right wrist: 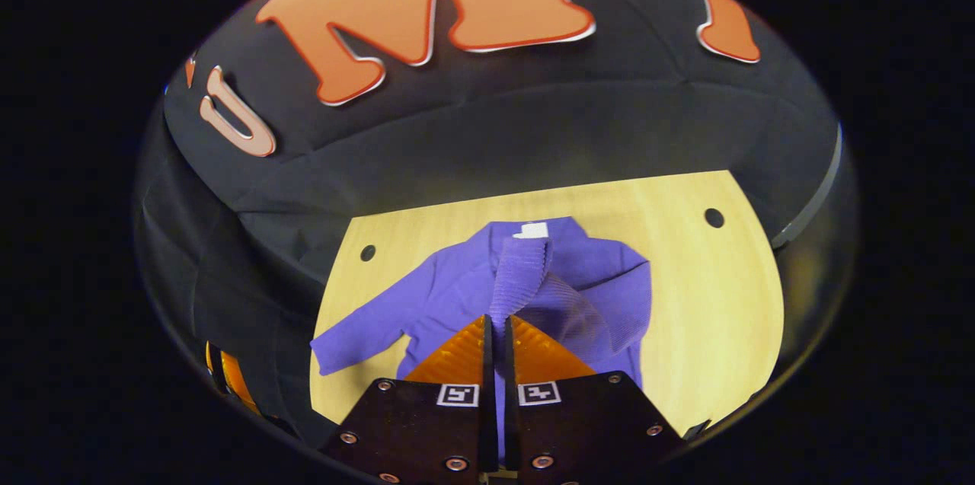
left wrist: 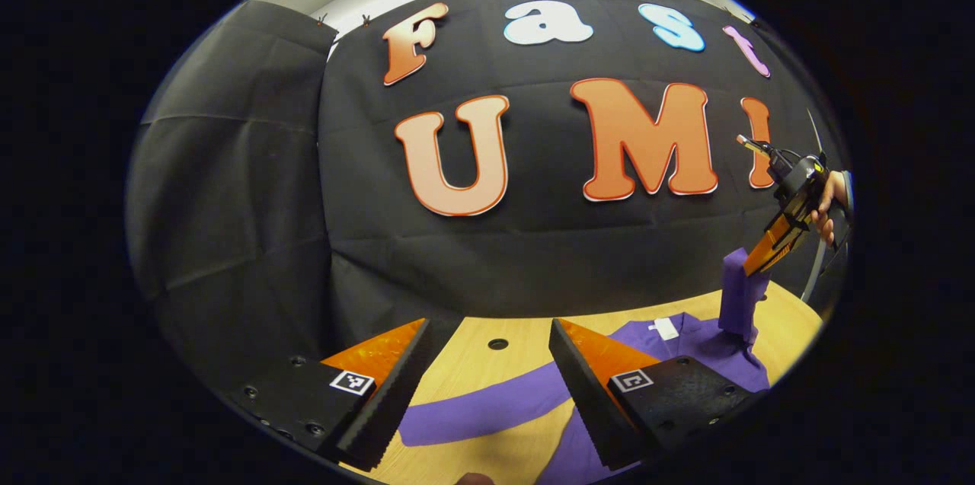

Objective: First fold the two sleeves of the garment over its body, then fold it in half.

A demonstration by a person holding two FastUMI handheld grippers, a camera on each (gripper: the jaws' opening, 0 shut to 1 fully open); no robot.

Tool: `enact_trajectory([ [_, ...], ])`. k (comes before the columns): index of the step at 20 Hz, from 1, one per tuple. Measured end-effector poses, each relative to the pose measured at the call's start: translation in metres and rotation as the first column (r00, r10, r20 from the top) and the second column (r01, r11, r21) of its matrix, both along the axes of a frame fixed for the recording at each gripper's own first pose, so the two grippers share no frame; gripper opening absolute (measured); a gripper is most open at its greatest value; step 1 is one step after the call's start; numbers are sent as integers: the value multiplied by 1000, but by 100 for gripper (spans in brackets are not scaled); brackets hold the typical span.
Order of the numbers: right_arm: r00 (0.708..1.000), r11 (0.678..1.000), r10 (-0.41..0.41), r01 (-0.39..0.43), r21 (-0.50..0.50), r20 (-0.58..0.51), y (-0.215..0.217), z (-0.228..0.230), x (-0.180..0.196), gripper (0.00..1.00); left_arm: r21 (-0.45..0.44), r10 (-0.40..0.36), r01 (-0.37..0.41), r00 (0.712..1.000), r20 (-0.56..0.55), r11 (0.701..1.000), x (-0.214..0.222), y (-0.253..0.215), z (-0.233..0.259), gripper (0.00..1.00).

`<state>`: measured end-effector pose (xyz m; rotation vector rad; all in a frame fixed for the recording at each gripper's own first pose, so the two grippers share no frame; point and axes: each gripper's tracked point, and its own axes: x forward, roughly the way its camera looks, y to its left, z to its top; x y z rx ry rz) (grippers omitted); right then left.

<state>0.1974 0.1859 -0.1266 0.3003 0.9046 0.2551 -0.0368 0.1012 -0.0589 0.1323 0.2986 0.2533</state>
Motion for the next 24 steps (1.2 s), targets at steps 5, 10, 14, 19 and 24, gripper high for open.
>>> enact_trajectory([
  [5, 999, 985, 51, -49, 165, -8, 77, 6, 7, 8, 12, 35, -34, 998, -52, 999, -10, 11, -7, 97],
  [10, 995, 978, 58, -73, 195, 82, 74, 28, 3, 40, 23, 57, -55, 994, -95, 998, -15, 17, -12, 96],
  [14, 981, 989, 0, -28, 144, 192, 31, 58, 3, 61, 9, 51, -50, 989, -136, 999, -18, 16, -19, 96],
  [19, 938, 996, -76, 58, 63, 339, -29, 96, -14, 86, -70, 64, -83, 969, -238, 994, -33, 6, -33, 97],
  [24, 866, 984, -149, 177, -13, 477, -82, 127, -31, 95, -145, 97, -174, 900, -425, 974, -65, -1, -52, 97],
])
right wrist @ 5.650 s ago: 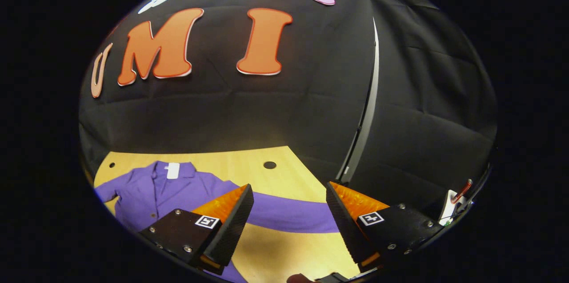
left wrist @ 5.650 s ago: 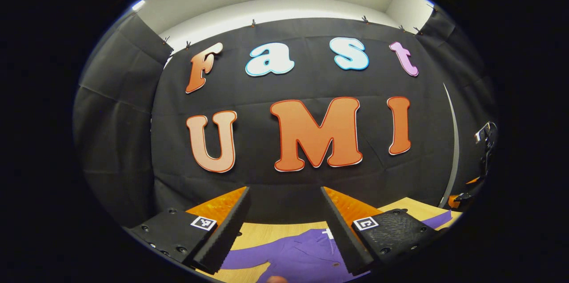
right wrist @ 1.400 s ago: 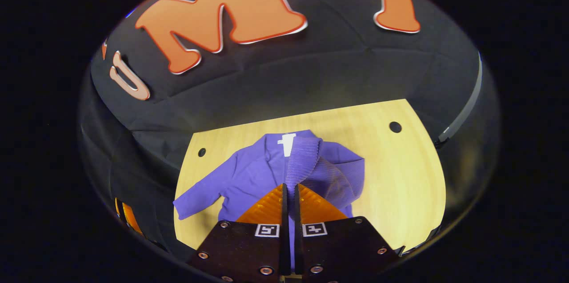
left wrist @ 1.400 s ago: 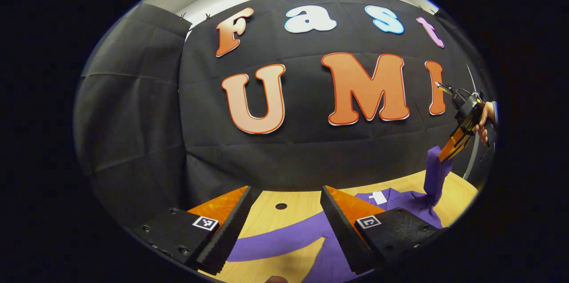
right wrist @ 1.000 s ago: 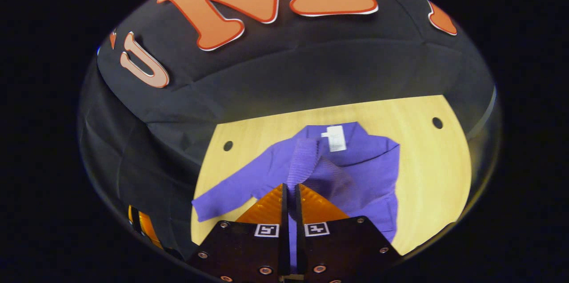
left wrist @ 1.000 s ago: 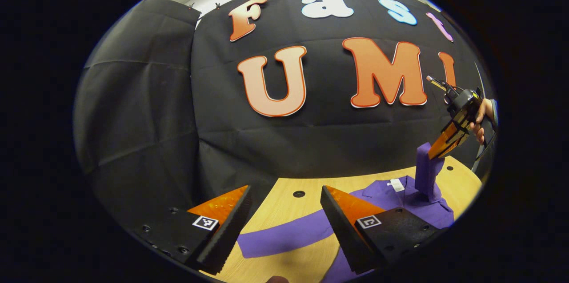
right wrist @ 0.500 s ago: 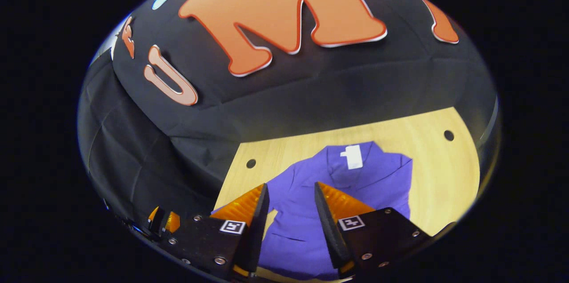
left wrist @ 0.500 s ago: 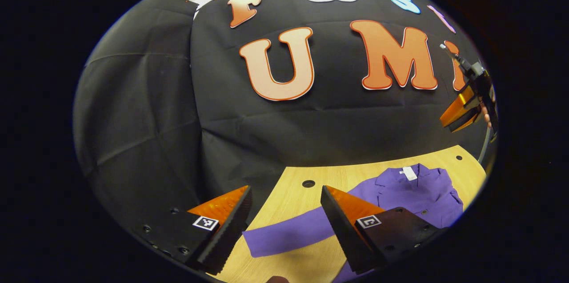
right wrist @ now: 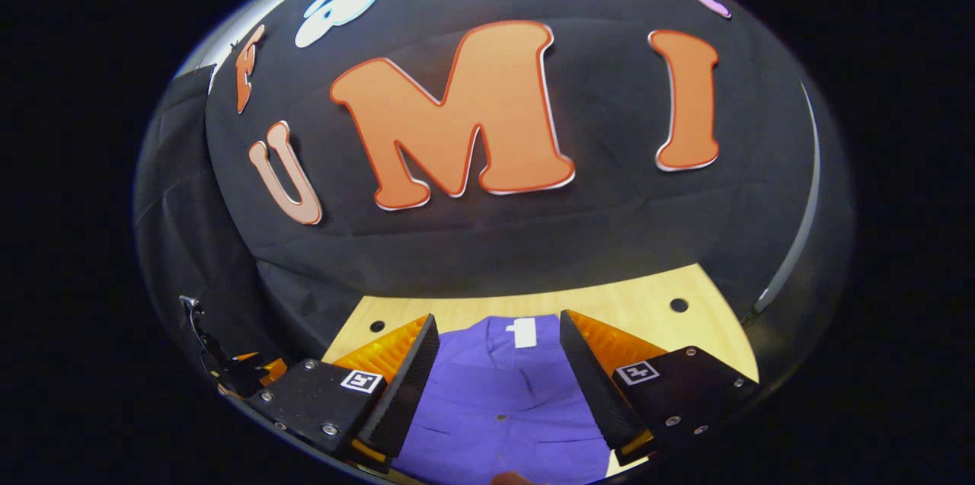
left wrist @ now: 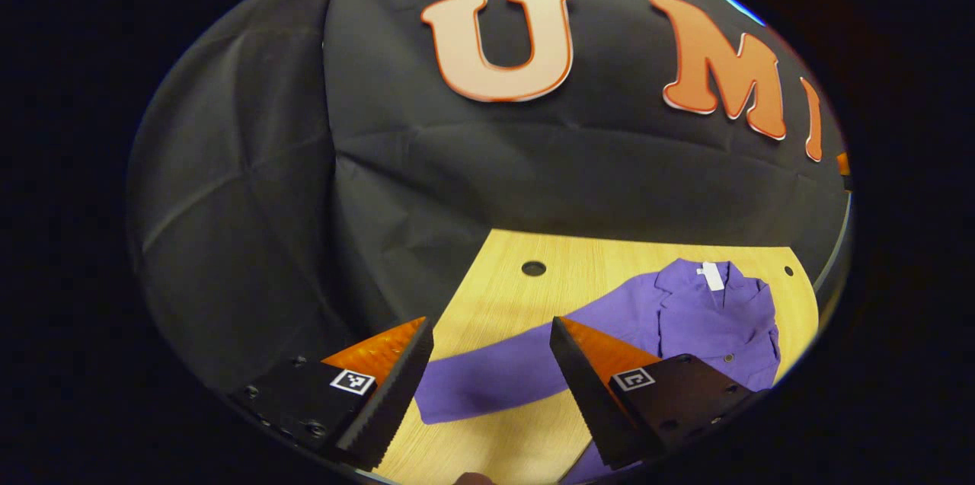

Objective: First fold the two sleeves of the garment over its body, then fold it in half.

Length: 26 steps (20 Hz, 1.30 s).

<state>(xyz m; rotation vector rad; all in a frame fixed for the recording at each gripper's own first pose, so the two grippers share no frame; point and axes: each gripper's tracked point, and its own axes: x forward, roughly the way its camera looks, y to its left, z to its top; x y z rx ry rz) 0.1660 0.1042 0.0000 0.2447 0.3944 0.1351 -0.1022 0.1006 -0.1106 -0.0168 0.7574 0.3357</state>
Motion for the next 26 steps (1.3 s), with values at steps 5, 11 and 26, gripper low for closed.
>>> enact_trajectory([
  [5, 993, 994, -93, 98, -58, 76, -37, 19, -24, 95, -79, 70, -85, 982, -178, 993, -29, -5, -10, 98],
  [11, 973, 977, -170, 187, -101, 155, -62, 35, -50, 95, -216, 70, -166, 917, -393, 962, -55, 2, -57, 99],
  [26, 962, 965, -220, 239, -112, 162, -69, 23, -92, 95, -285, 112, -382, 747, -655, 879, -84, 26, -167, 97],
])
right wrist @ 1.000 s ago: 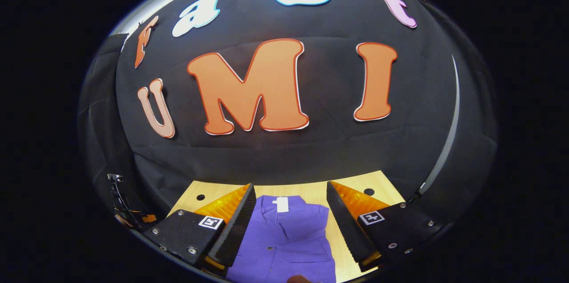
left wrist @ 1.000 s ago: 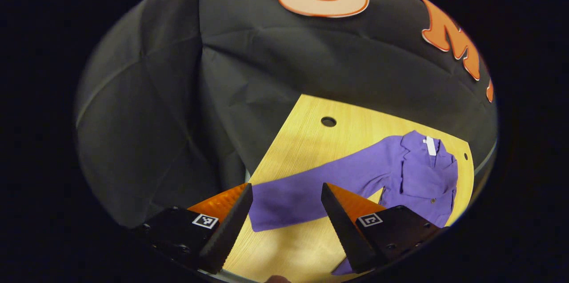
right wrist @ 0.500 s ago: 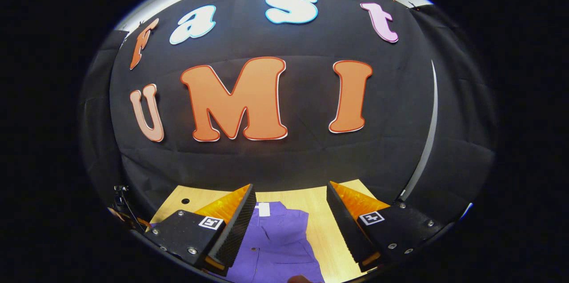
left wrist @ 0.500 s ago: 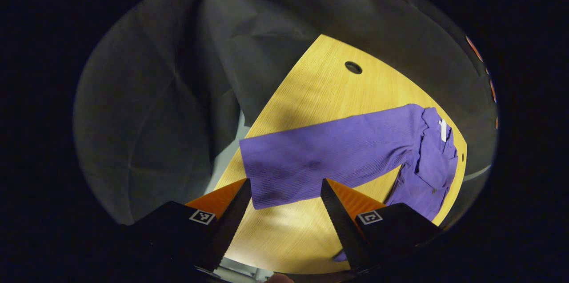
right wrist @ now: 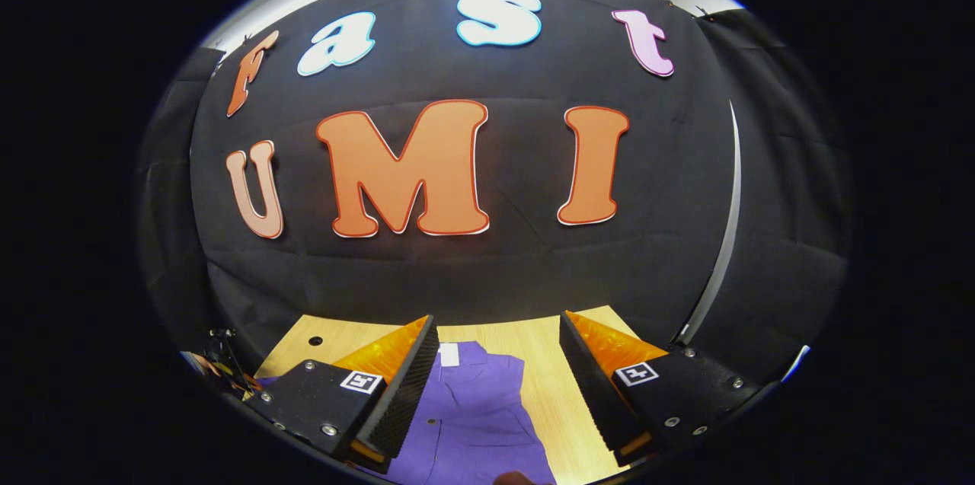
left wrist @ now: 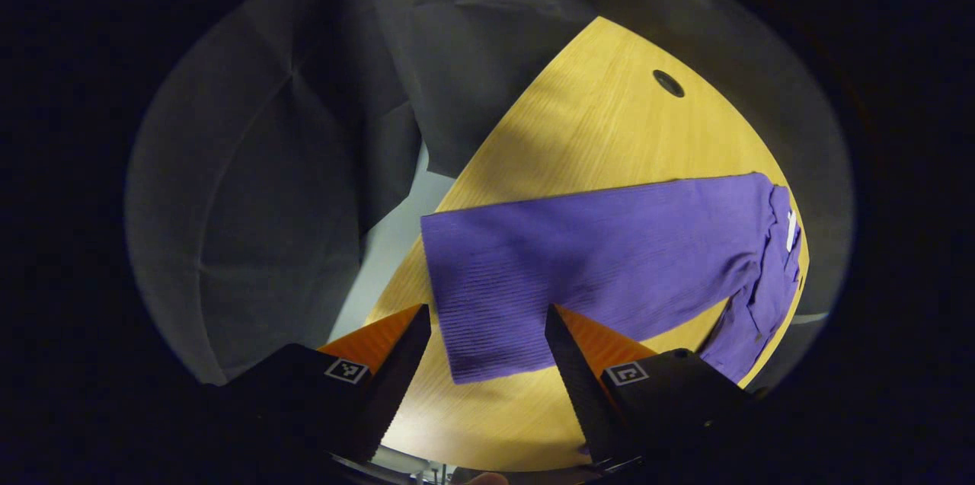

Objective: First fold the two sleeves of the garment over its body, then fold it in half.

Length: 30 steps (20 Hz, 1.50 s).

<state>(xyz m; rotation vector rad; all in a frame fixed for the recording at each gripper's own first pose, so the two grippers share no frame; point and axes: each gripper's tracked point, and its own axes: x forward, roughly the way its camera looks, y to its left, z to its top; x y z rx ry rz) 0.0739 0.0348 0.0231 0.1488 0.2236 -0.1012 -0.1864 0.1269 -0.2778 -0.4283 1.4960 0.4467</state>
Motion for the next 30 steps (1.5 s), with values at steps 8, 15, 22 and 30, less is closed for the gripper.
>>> enact_trajectory([
  [8, 1000, 999, 6, -6, 50, 7, -7, -5, -7, 95, 29, -19, 20, 999, -51, 999, 3, 6, -6, 55],
  [15, 1000, 997, -8, 8, 82, 0, -30, -12, -17, 95, -5, -53, 53, 998, 23, 999, 14, -6, 9, 6],
  [22, 1000, 993, 6, -8, 115, 19, -51, -12, -11, 100, 16, -173, 173, 975, 137, 985, 48, -41, 71, 5],
  [30, 996, 986, 91, -93, 135, 26, -60, -22, -1, 100, 44, -292, 291, 915, 279, 956, 88, -121, 157, 5],
])
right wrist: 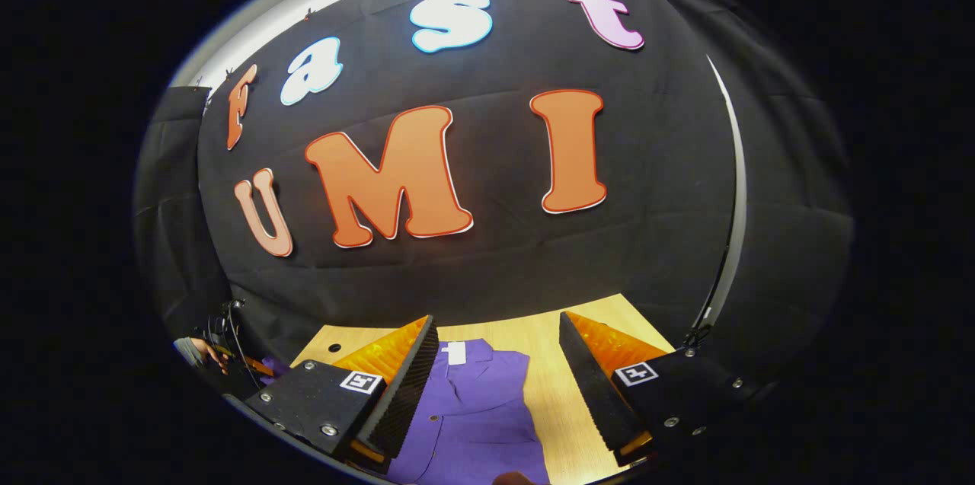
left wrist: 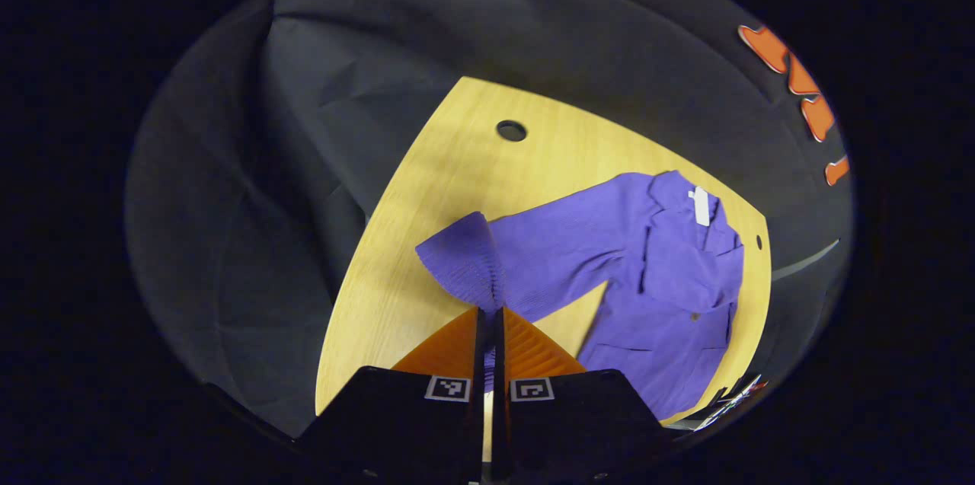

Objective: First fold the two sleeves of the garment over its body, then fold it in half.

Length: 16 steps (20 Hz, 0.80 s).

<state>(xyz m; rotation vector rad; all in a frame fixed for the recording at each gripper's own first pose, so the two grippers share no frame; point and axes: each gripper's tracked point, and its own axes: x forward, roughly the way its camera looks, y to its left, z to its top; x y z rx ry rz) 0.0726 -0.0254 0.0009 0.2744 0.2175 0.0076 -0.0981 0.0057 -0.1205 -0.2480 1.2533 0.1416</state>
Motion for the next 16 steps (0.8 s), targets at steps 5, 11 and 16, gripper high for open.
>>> enact_trajectory([
  [5, 998, 998, 60, -60, 0, -7, -9, -11, 2, 100, 13, -123, 123, 988, 94, 992, 36, -85, 51, 5],
  [11, 996, 995, 91, -91, -31, -3, -37, -17, -6, 95, 9, -249, 252, 953, 174, 968, 76, -199, 98, 5],
  [16, 997, 997, 73, -73, -9, 13, -72, -20, -18, 95, 21, -340, 343, 921, 189, 939, 91, -282, 112, 5],
])
